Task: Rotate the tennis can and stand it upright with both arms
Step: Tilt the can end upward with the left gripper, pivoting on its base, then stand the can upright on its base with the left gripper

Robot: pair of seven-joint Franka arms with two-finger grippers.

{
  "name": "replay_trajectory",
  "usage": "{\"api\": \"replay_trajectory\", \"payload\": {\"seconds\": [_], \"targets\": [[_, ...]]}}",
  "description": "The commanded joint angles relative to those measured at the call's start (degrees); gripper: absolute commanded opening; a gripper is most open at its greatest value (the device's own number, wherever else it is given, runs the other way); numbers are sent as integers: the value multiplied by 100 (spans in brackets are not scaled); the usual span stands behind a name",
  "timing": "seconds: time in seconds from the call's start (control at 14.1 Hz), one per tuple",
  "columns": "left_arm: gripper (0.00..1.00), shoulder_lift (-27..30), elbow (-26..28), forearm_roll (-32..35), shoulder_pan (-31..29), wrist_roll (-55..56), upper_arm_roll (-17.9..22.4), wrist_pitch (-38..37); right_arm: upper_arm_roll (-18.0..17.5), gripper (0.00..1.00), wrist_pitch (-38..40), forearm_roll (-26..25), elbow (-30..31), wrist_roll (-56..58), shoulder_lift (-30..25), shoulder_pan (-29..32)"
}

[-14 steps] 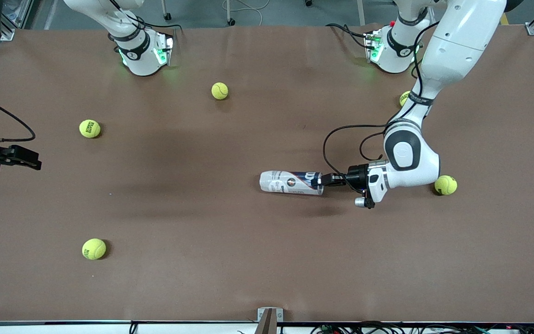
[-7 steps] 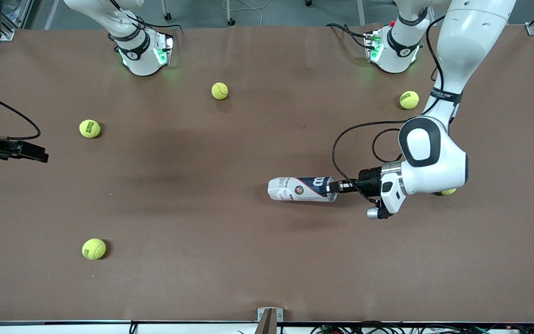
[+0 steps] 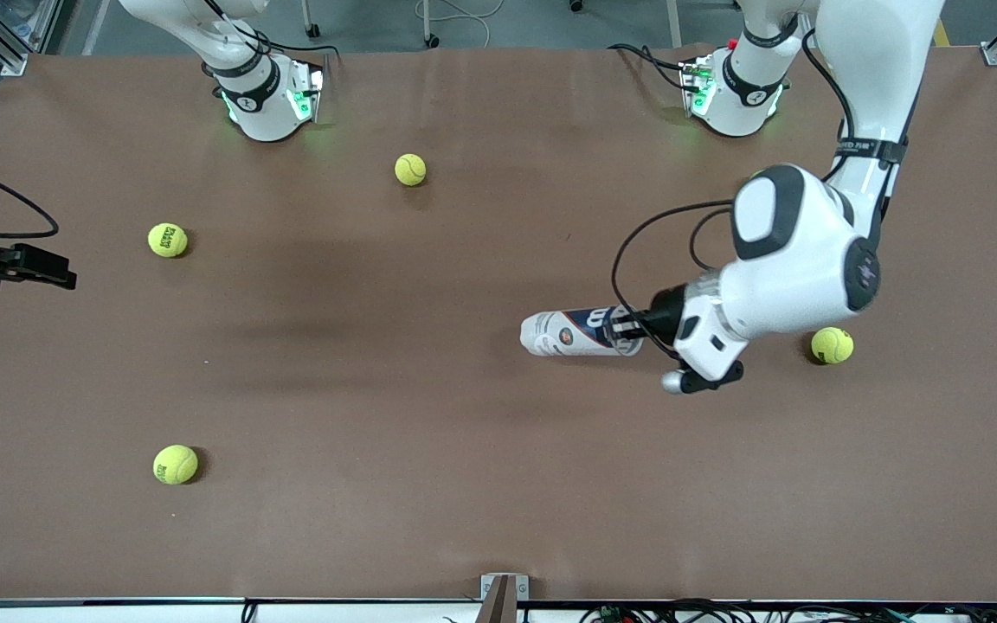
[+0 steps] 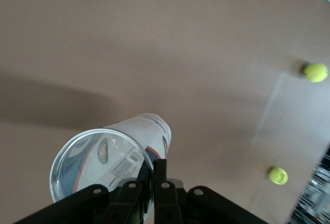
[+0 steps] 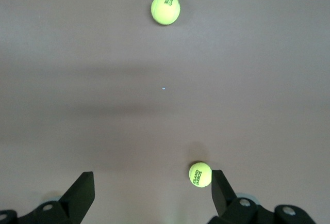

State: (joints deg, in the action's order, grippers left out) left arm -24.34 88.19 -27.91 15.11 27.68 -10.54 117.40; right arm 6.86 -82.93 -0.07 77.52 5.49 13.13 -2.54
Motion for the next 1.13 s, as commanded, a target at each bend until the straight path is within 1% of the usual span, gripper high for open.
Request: {"api": "replay_trajectory", "payload": {"seconds": [0.0, 0.28, 0.35, 0.5, 0.64, 0.71, 0.78, 0.99, 1.06], "targets": [[0, -27, -469, 1099, 561, 1210, 52, -226, -150, 100, 102, 94, 149, 40, -275, 236], [0, -97, -505, 2778, 1536, 2748, 61, -296, -167, 100, 189, 42, 123, 109, -346, 272], [0, -176, -514, 3060, 1826, 3057, 96, -375, -176, 100, 224, 24, 132, 101, -364, 263], [0, -430, -732, 3343, 2222, 3436, 131, -463, -185, 100, 365, 42, 141, 75, -469, 263], [0, -711, -935, 3738, 2556, 3779, 149, -638, -254, 100, 339, 16, 176, 92, -574, 237], [0, -826, -970, 3923, 2706, 3928, 149, -683, -299, 100, 260, -46, 298, 92, -697, 272], [0, -879, -971, 4020, 2803, 3991, 157, -692, -299, 100, 164, -55, 508, 92, -863, 298], [0, -1011, -971, 4039, 2865, 4000, 158, -683, -299, 100, -249, -64, 1281, 110, -1505, 307], [0, -1038, -971, 4039, 2874, 4000, 158, -683, -299, 100, -259, -64, 1379, 127, -1620, 307]]}}
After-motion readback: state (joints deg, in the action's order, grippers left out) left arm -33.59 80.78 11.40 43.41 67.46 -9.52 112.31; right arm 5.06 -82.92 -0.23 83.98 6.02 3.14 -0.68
